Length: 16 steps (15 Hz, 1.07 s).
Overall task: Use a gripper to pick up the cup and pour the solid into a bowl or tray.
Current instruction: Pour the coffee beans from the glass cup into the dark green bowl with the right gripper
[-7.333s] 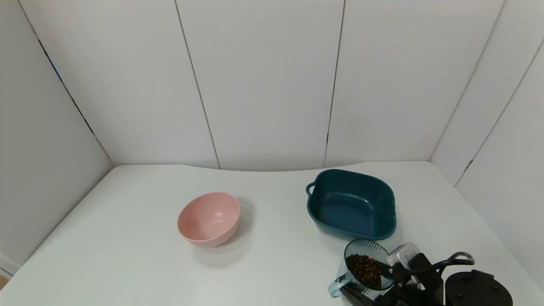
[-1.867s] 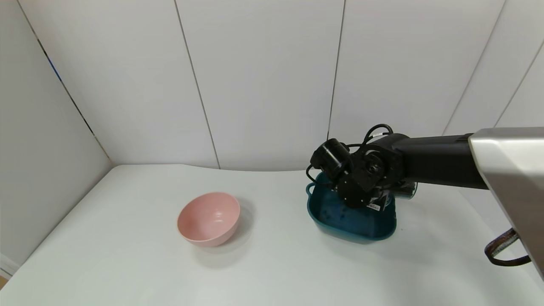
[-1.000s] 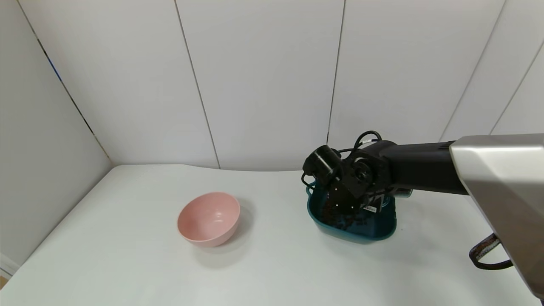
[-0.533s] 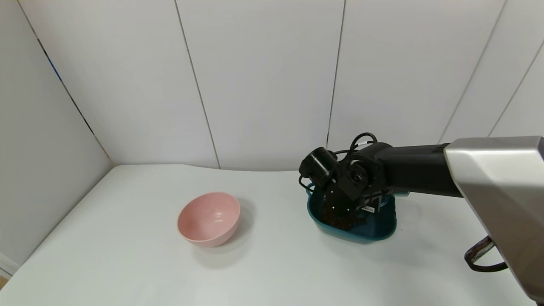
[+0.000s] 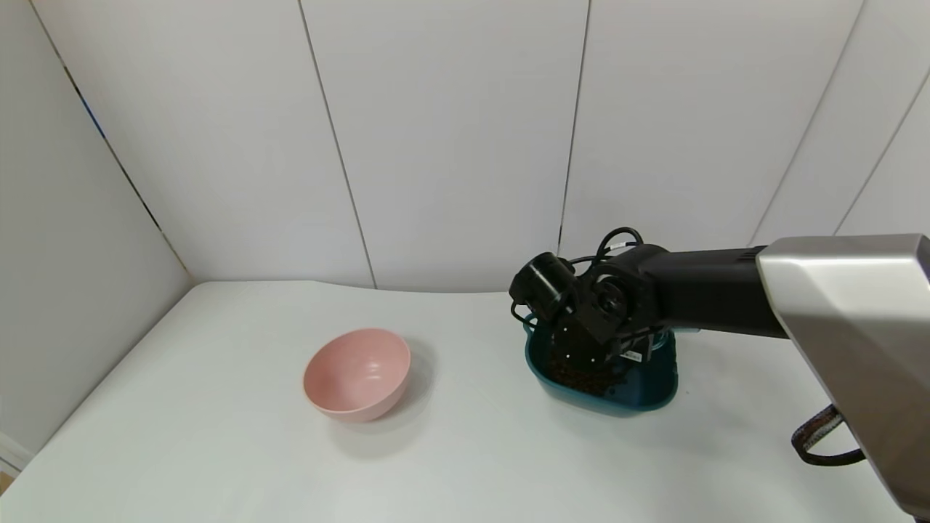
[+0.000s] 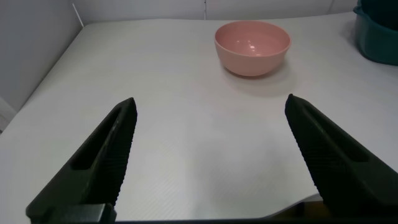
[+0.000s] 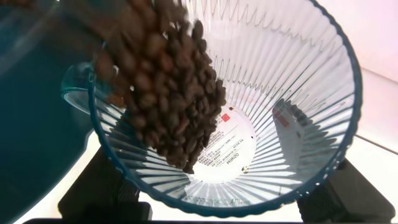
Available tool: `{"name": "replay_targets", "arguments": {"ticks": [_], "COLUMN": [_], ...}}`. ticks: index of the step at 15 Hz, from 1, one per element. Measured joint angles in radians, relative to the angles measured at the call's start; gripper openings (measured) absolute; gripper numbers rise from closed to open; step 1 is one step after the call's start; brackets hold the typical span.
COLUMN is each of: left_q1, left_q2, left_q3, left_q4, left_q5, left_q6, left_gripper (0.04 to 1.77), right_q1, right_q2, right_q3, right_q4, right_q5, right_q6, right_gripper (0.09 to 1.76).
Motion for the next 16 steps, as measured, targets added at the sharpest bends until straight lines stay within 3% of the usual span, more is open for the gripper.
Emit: {"name": "replay_targets", "arguments": {"ticks": [16], "left_q1": [0.0], "left_q2": [0.0], "left_q3": [0.0], "left_q4": [0.0], "left_q5": [0.0], "left_q6": [0.0], "left_gripper": [1.72], "right_q1": [0.001], "right_q2": [0.001], "right_q3": [0.002], "right_q4": [0.001], "right_q5": [-0.014], "right_q6": [-0.001], "right_gripper": [1.34]}}
